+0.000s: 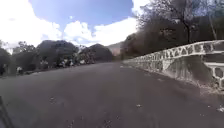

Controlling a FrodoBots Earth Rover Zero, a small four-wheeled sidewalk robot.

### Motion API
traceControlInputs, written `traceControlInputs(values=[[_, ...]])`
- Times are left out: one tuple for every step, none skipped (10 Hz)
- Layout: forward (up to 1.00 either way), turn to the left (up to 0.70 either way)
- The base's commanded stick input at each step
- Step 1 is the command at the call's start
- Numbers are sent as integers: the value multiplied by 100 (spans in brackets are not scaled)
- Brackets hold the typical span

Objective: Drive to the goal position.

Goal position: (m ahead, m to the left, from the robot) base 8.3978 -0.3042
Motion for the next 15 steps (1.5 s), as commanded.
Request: traceControlInputs(values=[[70,0],[70,0],[70,0],[70,0],[70,0],[70,0],[70,0],[70,0],[70,0],[70,0],[70,0],[70,0],[70,0],[70,0],[70,0]])
